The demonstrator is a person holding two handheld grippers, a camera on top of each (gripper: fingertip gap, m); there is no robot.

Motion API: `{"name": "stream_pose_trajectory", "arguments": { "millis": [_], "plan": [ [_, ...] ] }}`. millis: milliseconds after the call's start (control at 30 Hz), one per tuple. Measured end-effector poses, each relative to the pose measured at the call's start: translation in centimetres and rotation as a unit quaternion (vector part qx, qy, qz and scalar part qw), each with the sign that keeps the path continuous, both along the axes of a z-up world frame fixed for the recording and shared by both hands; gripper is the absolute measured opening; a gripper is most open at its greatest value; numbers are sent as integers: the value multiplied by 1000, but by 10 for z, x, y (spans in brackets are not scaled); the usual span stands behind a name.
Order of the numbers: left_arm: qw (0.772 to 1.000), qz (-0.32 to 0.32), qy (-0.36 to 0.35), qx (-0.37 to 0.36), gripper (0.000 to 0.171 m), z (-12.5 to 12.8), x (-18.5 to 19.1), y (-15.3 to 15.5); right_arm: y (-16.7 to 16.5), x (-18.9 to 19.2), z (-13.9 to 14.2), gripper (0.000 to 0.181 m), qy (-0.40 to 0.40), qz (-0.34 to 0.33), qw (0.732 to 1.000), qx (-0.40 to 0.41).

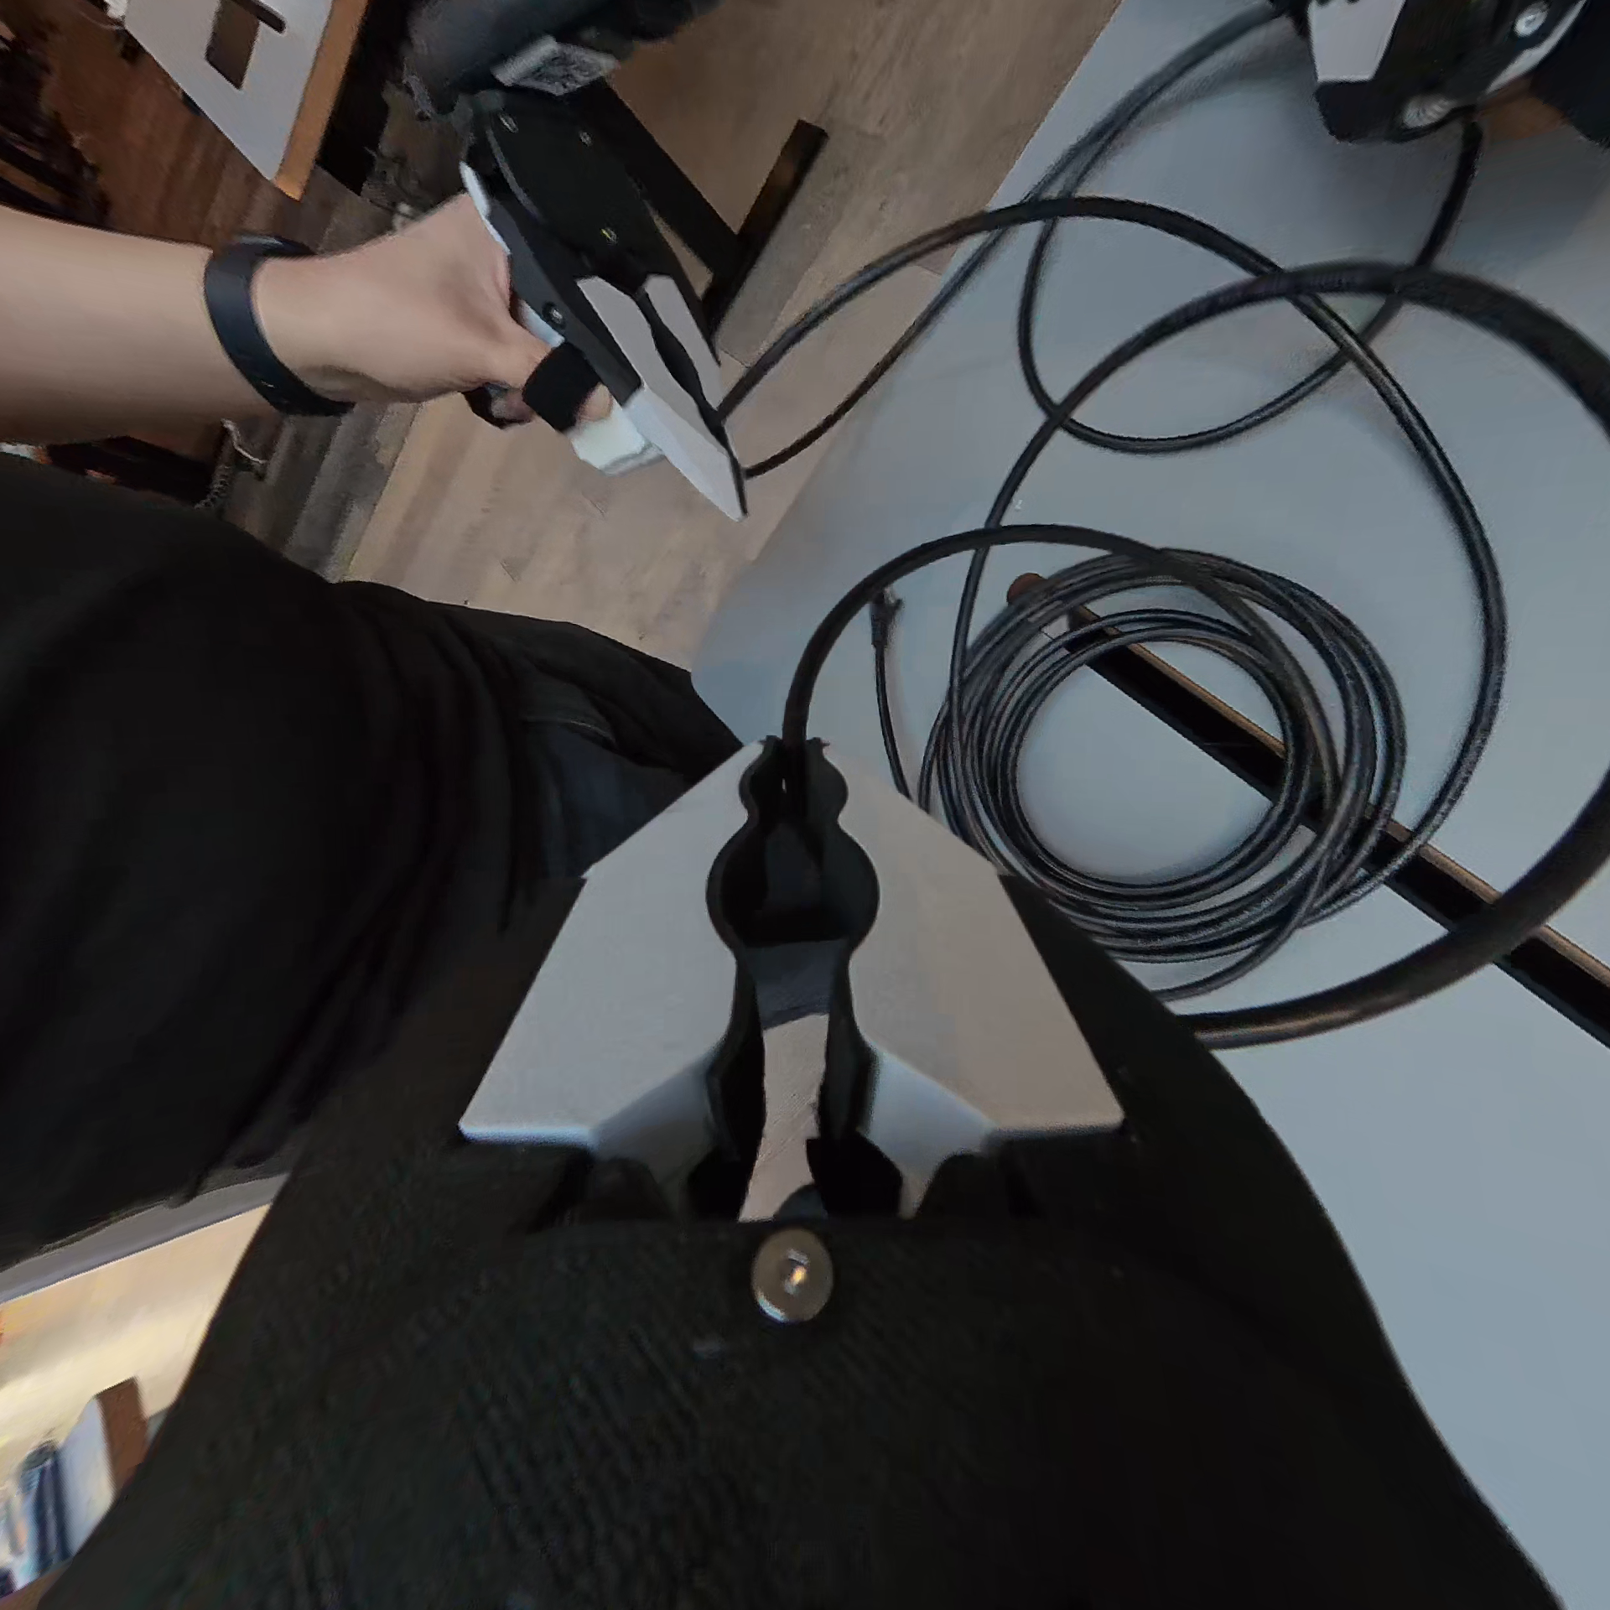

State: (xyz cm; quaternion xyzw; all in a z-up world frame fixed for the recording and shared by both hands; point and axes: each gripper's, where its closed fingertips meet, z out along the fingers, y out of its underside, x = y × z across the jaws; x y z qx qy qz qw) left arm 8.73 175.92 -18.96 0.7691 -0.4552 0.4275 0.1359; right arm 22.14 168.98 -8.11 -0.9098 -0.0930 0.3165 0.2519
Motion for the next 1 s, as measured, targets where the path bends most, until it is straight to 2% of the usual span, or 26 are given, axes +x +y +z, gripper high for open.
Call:
{"name": "stream_pose_trajectory", "arguments": {
  "millis": [100, 167, 233, 300, 367, 467, 567, 700, 733, 767, 833, 933, 967, 1000],
  "plan": [
    [1000, 4, 2, -2, 0, -1, 0, 1, -9, -1, -64, 4, -56, 4, 997, -48],
    [1000, 6, 4, -8, 0, -2, 1, 0, -18, -17, -110, 9, -19, 5, 995, -97],
    [1000, 3, 7, -6, 0, -4, 1, 0, -20, -30, -128, 20, 49, -26, 991, -125],
    [1000, 0, 10, -3, 0, -6, 1, 0, -6, -31, -117, 23, 87, -72, 990, -81],
    [1000, 1, 12, -3, 0, -7, 1, 0, 13, -10, -107, 21, 12, -125, 992, 4],
    [1000, 2, 14, -7, 0, -9, 2, -1, 38, 23, -95, 20, -122, -172, 971, 109],
    [1000, -7, 20, -4, 0, -11, -1, -4, 60, 40, -69, 15, -156, -195, 951, 184],
    [1000, -13, 21, 3, 0, -8, -1, -4, 73, 39, -27, 14, -181, -165, 930, 272],
    [1000, -13, 20, 4, 0, -7, -1, -3, 75, 42, -23, 21, -202, -162, 923, 284],
    [1000, -12, 19, 3, 0, -6, -1, -3, 76, 47, -23, 35, -226, -165, 914, 293],
    [1000, -13, 19, 4, 0, -5, -1, -2, 78, 56, -38, 41, -279, -158, 902, 290],
    [1000, -14, 19, 0, 0, -4, 0, -3, 79, 58, -73, 33, -278, -124, 923, 237],
    [1000, -15, 19, 0, 0, -5, 0, -3, 78, 57, -83, 25, -259, -119, 935, 212],
    [1000, -14, 20, 1, 0, -6, 0, -3, 77, 54, -89, 3, -232, -106, 947, 193]
  ]
}}
